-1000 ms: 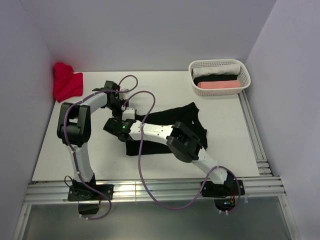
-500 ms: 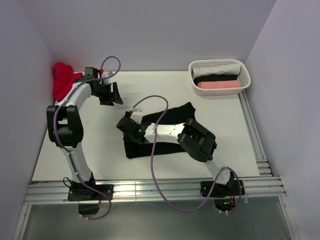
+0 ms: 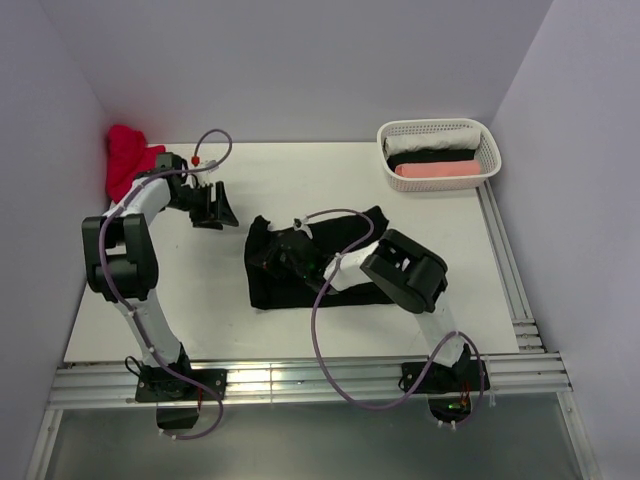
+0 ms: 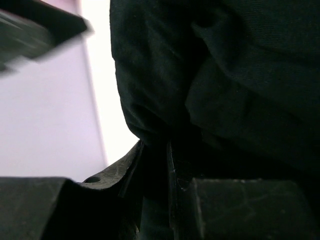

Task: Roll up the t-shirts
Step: Roll the tshirt

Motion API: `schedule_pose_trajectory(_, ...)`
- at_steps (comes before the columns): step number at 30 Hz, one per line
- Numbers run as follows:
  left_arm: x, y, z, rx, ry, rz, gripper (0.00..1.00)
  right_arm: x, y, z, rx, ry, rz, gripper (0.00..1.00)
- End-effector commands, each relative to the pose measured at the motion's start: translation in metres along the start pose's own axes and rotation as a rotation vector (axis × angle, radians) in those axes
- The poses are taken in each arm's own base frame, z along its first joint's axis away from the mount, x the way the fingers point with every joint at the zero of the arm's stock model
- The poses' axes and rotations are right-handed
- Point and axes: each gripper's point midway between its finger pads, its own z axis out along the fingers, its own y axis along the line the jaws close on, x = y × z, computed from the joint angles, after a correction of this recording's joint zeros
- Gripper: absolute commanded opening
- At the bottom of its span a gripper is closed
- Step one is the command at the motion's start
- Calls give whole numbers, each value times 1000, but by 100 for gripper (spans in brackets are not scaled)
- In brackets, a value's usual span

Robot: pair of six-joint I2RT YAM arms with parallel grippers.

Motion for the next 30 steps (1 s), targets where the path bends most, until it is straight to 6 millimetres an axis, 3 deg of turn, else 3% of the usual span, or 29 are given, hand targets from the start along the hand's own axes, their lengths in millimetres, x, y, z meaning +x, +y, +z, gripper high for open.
schedule_pose_trajectory(1,7,-7,15,69,11,46,68,-13,54,-8,-265,-5,156,10)
schedule_pose_trajectory(6,14,-4,38,70,33,26,67,-11,36,-7,-268,-11,218,9)
schedule_pose_trajectory(11,18,-20,63,72,57,27,66,-13,23,-16,-252,-43,270,9)
schedule_pose_trajectory(21,21,-33,86,0,82,64,62,-18,-10,-31,-119,-116,315,8)
schedule_pose_trajectory(24,21,-27,91,-42,84,52,60,-20,-20,-32,-68,-131,306,12)
schedule_pose_trajectory(25,22,-26,93,-54,86,45,60,-18,-28,-32,-30,-130,296,18)
schedule_pose_trajectory(30,21,-18,99,-145,85,52,56,-23,-25,-36,42,-163,206,33)
